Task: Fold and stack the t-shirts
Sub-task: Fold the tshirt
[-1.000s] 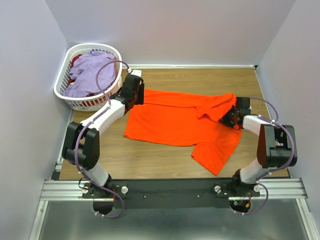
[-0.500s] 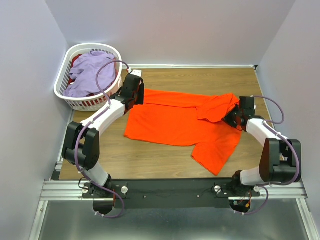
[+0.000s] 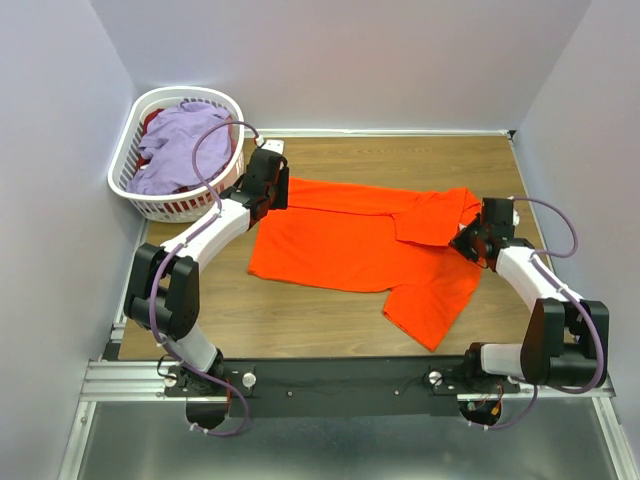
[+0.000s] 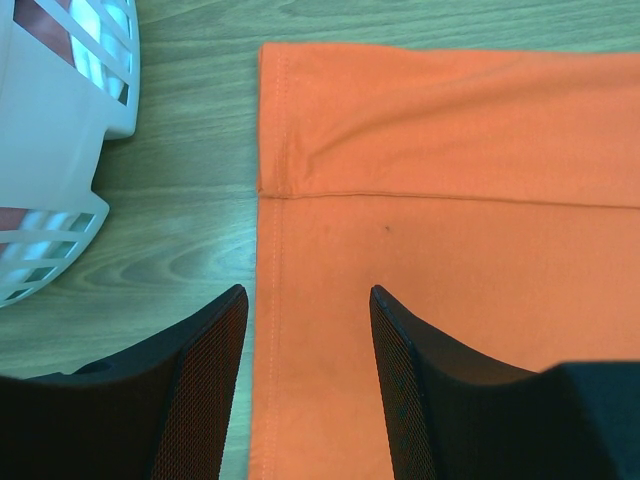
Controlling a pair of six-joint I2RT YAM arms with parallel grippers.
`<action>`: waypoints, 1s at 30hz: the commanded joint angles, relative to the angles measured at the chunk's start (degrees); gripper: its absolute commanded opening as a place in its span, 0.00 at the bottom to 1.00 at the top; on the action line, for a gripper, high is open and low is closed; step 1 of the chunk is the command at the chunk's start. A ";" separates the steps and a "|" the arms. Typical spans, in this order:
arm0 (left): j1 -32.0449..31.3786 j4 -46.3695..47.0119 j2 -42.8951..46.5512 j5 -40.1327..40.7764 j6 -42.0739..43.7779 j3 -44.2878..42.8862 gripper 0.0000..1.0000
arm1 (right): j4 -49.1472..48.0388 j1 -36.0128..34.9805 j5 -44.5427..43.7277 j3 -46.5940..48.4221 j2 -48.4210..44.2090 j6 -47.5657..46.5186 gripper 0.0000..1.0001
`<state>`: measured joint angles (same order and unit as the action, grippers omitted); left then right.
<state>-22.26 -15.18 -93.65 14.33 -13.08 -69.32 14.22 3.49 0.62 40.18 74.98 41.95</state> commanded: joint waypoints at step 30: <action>-0.41 -0.55 1.63 0.17 0.43 -1.08 0.61 | 4.06 -2.06 2.01 3.58 -0.54 -13.20 0.39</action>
<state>-22.26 -15.55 -93.65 14.33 -13.08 -69.32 18.02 3.38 0.05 39.09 76.34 35.92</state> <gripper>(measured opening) 0.604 0.378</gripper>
